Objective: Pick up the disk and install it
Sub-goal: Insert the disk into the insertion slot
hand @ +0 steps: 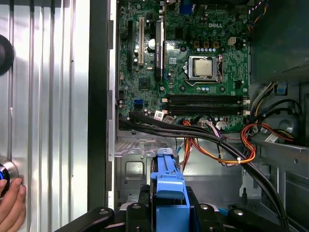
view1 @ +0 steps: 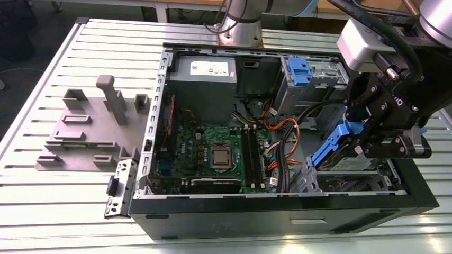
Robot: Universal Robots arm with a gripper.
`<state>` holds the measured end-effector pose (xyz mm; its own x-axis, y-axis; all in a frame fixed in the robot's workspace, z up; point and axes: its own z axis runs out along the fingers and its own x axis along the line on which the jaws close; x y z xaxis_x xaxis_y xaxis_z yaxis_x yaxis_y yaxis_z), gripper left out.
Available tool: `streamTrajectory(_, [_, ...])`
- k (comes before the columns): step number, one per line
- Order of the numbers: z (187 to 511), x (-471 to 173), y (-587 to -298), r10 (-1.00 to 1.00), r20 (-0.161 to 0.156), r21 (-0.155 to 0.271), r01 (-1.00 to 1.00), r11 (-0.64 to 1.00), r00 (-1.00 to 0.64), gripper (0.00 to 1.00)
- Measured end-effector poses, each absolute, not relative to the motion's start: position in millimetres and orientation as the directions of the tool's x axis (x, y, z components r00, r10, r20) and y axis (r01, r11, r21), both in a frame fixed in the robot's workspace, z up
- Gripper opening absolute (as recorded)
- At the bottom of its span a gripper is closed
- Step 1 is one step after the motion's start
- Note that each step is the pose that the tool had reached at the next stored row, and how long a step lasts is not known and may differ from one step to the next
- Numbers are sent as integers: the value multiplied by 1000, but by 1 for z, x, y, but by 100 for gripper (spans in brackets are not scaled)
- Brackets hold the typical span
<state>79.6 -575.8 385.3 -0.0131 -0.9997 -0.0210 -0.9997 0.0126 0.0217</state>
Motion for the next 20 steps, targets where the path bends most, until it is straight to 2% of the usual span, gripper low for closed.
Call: streamTrajectory(20, [382, 80, -576, -1000, -21, 22, -1000, 13, -13, 36])
